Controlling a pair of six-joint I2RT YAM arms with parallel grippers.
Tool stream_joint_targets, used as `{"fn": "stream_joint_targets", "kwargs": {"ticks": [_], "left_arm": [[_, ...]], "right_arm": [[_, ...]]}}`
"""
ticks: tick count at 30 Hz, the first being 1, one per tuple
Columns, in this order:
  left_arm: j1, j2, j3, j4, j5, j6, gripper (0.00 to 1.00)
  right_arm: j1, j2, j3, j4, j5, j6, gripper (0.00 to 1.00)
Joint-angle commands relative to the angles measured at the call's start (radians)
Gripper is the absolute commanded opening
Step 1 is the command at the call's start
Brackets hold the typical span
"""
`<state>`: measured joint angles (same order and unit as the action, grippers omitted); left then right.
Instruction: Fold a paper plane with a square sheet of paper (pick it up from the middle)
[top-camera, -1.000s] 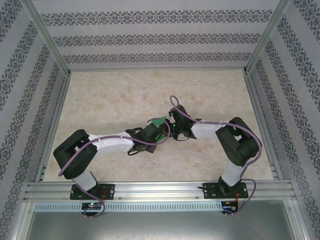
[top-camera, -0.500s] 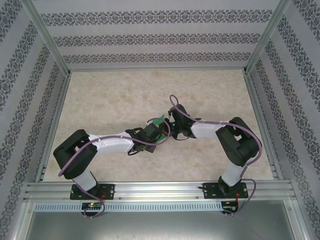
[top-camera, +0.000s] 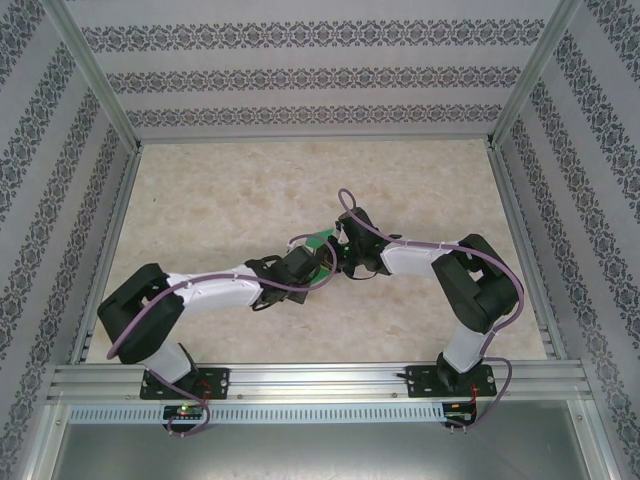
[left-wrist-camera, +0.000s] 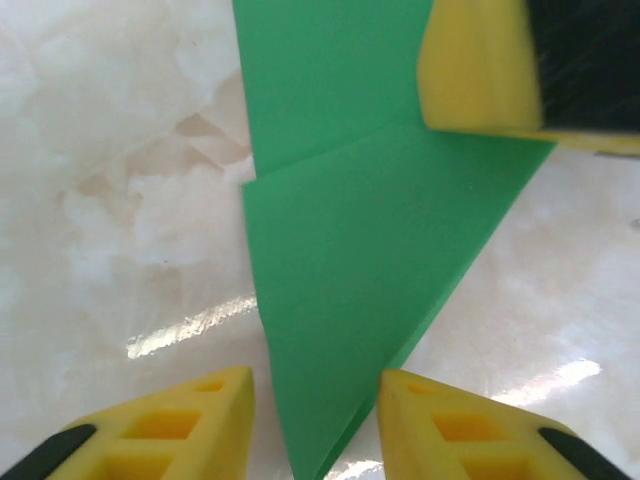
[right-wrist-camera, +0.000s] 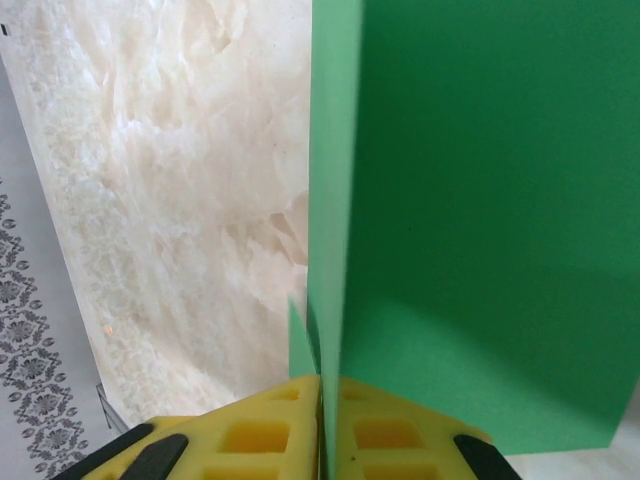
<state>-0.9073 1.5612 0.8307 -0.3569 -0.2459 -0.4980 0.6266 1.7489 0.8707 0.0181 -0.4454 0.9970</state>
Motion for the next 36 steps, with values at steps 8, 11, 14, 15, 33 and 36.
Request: {"fn": "stream_joint_targets", "kwargs": {"ticks": [8,11,14,15,33,36], "left_arm": [[-0.038,-0.042,0.0,0.038,0.033,0.043,0.39],[-0.039,0.009,0.024,0.02,0.02,0.041,0.36],[-0.039,0.038,0.028,0.018,-0.013,0.032,0.32],[-0.039,0.046,0.028,0.02,-0.017,0.03,0.32],[-0.073,0.063,0.04,-0.008,-0.153,0.013,0.15],[-0.073,0.064,0.042,-0.012,-0.161,0.015,0.15]], "right_arm": [[0.006,-0.005,0.029,0.005,0.002,-0.012,0.09],[0.008,-0.006,0.026,0.012,0.001,-0.006,0.09],[0.008,-0.01,0.021,0.014,0.002,-0.005,0.09],[0.008,-0.011,0.021,0.014,0.001,-0.003,0.09],[0.0,-0.025,0.028,0.011,-0.009,0.005,0.27],[-0.006,-0.045,0.024,0.009,-0.004,0.006,0.3]]}}
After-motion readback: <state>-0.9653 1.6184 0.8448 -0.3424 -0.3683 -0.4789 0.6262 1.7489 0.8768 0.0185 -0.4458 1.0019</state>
